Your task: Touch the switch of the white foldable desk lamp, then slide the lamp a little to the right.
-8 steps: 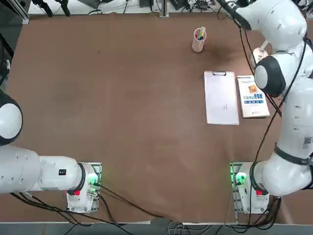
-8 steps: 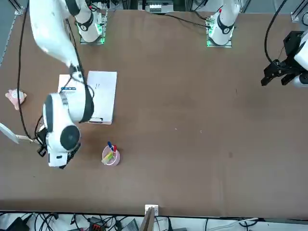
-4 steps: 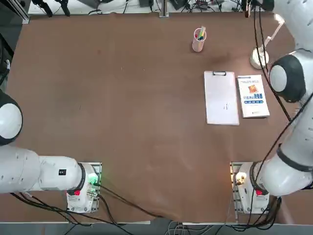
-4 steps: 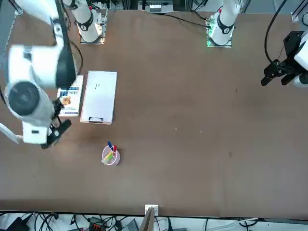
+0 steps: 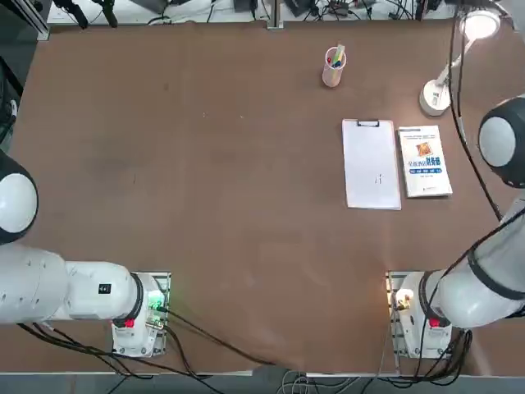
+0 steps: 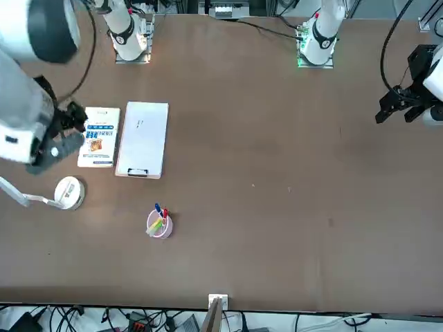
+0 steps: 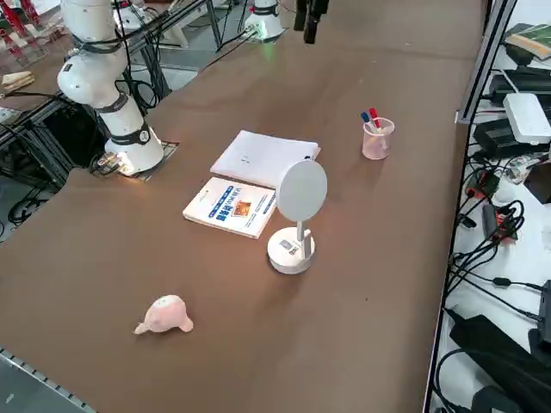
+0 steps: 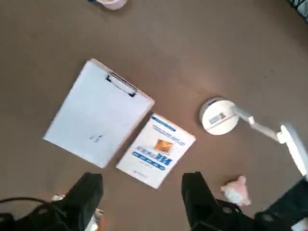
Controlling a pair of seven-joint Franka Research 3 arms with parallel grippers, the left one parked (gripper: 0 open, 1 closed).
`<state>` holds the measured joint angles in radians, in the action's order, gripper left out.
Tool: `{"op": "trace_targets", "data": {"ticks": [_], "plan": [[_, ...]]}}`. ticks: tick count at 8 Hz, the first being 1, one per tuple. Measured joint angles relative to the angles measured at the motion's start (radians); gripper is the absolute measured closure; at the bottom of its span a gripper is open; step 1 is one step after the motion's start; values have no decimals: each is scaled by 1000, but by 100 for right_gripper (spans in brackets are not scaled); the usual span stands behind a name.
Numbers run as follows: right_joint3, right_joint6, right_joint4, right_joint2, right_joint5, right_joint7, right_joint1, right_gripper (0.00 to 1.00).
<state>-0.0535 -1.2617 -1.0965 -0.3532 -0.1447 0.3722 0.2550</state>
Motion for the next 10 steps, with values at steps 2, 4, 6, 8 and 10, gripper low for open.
{"op": "trace_targets", "data": {"ticks": [2, 4, 6, 8, 10], "plan": [[2, -2, -113, 113, 59, -138, 1, 0], [3, -60, -256, 237, 90, -279, 1, 0], [48, -133, -387, 333, 99, -380, -38, 0], [149, -181, -426, 358, 100, -456, -125, 0], [167, -236, -431, 357, 100, -473, -151, 0]]}}
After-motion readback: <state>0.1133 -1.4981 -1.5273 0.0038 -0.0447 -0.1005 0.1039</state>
